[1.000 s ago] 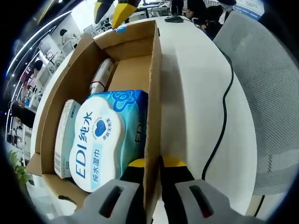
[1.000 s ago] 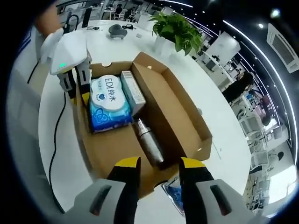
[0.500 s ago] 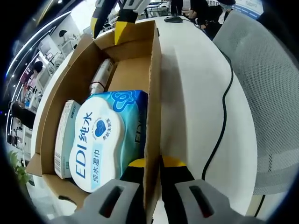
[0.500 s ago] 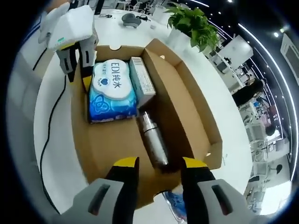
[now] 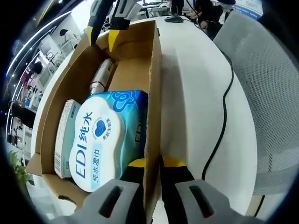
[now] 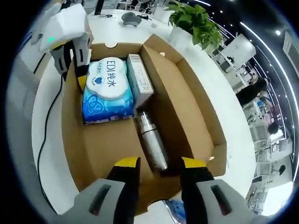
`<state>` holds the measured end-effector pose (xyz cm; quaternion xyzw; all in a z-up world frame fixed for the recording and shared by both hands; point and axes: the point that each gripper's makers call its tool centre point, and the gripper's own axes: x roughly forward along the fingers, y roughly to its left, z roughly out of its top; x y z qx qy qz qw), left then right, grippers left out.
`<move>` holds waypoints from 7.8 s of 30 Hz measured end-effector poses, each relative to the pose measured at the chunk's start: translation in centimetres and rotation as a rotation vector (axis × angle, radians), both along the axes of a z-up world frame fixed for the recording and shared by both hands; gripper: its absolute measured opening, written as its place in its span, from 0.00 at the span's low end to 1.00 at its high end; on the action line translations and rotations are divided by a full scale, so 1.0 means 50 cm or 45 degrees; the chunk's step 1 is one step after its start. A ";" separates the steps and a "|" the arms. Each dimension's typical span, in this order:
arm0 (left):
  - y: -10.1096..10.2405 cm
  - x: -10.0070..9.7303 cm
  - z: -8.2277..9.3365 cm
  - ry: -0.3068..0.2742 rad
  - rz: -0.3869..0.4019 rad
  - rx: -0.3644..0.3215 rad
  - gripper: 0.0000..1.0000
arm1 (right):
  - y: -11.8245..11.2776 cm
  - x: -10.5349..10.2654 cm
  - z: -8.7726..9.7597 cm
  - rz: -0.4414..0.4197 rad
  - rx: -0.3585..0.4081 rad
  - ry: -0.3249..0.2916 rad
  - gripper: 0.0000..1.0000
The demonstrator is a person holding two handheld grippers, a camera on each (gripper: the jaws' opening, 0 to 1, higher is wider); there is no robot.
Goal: Operate the shoe box by opening the lid, removing the specified soft item, and placing it in the target area until the item is outside and the box remains undamaged.
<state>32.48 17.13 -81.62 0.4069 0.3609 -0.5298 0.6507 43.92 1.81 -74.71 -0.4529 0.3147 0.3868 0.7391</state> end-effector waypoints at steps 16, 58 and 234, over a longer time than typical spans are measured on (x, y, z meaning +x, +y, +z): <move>0.000 0.000 0.001 0.000 0.002 0.001 0.03 | 0.007 0.014 -0.062 -0.023 -0.052 0.090 0.29; -0.002 0.002 0.001 0.002 0.007 0.000 0.03 | 0.009 -0.053 -0.108 -0.332 0.051 0.609 0.17; 0.004 -0.001 -0.001 -0.005 -0.007 0.004 0.03 | -0.146 -0.207 0.210 -0.874 0.755 0.126 0.17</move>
